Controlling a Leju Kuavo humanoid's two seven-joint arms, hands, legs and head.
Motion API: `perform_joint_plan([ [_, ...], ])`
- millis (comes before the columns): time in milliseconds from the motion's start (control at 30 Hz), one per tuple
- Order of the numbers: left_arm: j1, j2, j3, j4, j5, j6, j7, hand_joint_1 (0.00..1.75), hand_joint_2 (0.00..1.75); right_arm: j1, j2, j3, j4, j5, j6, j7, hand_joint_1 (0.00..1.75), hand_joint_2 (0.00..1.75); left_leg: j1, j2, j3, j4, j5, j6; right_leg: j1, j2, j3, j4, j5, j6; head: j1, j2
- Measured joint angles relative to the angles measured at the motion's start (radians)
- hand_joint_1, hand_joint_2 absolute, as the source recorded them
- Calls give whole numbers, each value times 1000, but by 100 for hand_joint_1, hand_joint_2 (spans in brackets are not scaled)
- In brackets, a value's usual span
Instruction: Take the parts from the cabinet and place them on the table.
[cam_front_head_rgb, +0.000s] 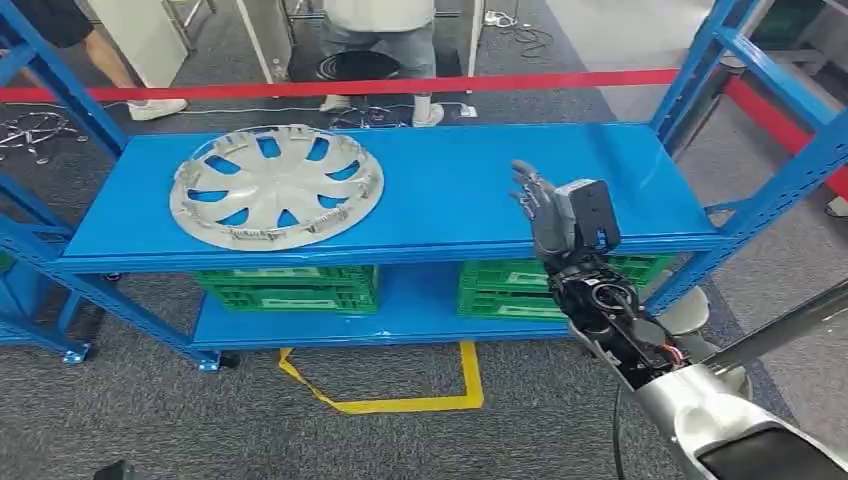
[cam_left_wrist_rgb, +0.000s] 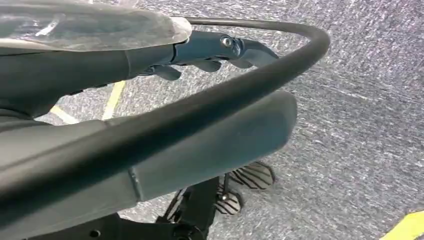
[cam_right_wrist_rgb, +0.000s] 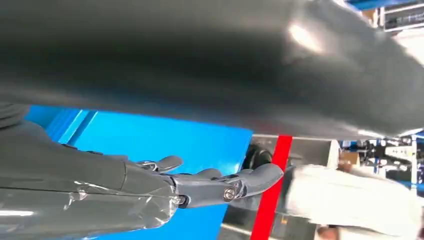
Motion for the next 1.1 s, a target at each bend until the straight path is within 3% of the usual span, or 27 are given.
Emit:
perform_joint_plan([
  [467, 0, 0, 0, 0, 0, -3, 0, 0, 0, -14, 18, 14, 45, 18, -8, -12, 0, 0, 7, 0, 1, -1, 2, -2, 4, 0, 0, 0, 1, 0, -2, 0],
  [733, 0, 0, 0, 0, -1, -12, 0, 0, 0, -14, 18, 22, 55, 39, -23, -4, 0, 0, 2, 0, 0, 1, 1, -1, 2, 0, 0, -1, 2, 2, -3, 0],
  [900, 0, 3, 0, 0, -3, -15, 0, 0, 0, -14, 18, 25, 56, 40, -25, 2, 0, 0, -4, 0, 1, 0, 0, 4, -4, 0, 1, -4, 4, 9, -5, 0],
  [933, -1, 3, 0, 0, -2, -15, 0, 0, 0, -15, 18, 25, 56, 40, -24, 3, 0, 0, 5, 1, 4, -10, 4, 11, -1, 0, 2, -5, 2, 13, -7, 0],
  [967, 0, 2, 0, 0, 0, -13, 0, 0, 0, -15, 18, 26, 55, 40, -23, 4, 0, 0, 11, 4, 13, -21, 8, 15, -2, 0, -9, 6, -7, 18, -6, 0],
  [1000, 0, 2, 0, 0, 0, -13, 0, 0, 0, -19, 18, 26, 56, 41, -21, 4, 0, 0, 12, 4, 17, -23, 8, 18, -2, 0, -24, 49, -37, 21, 0, 0],
  [1100, 0, 2, 0, 0, 3, -10, 0, 0, 0, -19, 18, 28, 59, 42, -17, 8, 0, 0, 12, 4, 16, -23, 7, 18, -10, 0, -140, 294, -137, 29, 12, 0],
])
